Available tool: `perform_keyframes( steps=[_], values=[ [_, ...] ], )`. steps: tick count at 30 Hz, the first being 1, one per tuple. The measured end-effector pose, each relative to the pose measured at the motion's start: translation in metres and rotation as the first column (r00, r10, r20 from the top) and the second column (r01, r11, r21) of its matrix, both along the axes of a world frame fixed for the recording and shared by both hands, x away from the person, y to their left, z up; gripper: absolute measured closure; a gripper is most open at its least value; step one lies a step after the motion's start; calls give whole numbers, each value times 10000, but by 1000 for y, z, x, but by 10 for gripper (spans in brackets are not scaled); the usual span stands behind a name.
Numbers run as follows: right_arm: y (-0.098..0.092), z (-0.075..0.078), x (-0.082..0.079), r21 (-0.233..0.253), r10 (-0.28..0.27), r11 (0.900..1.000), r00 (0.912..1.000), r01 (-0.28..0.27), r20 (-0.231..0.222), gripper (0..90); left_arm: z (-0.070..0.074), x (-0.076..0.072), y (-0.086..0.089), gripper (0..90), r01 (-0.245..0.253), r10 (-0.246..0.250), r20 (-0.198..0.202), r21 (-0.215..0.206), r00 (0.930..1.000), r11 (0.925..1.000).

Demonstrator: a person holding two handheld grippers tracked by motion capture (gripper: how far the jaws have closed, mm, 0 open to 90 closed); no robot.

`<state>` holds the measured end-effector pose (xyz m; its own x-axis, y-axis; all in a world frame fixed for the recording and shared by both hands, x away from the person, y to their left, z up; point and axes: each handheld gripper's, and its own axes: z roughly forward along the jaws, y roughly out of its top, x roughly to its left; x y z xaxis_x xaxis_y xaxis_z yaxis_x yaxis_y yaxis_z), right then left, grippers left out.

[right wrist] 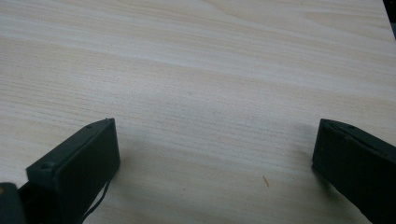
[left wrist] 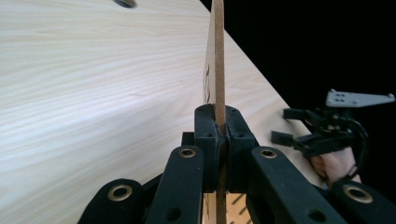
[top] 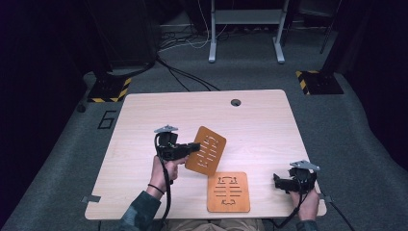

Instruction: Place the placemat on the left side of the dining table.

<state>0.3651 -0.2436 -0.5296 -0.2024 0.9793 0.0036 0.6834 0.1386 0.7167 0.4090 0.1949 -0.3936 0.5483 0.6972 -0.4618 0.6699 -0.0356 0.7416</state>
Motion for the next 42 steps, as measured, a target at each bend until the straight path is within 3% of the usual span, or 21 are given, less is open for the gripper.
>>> perform_keyframes(
  steps=[11,21,31,37,42],
  values=[
    [0,0,0,-2,-5,10000,10000,5,-1,0,2,6,49,862,-1155,1159,-143,267,9932,9929],
    [0,0,0,-5,-13,10000,10000,13,-1,0,3,10,87,862,-2052,2067,-322,421,9779,9778],
    [0,0,0,-6,-21,10000,10000,21,1,0,-2,16,126,862,-3048,3089,-658,656,9488,9502],
    [0,0,0,1,-15,10000,10000,15,-3,0,-8,22,148,862,-3690,3772,-995,915,9208,9249],
    [0,0,0,-12,-31,10000,10000,31,7,0,-15,26,166,862,-4134,4259,-1425,1099,8935,9039]
  ],
)
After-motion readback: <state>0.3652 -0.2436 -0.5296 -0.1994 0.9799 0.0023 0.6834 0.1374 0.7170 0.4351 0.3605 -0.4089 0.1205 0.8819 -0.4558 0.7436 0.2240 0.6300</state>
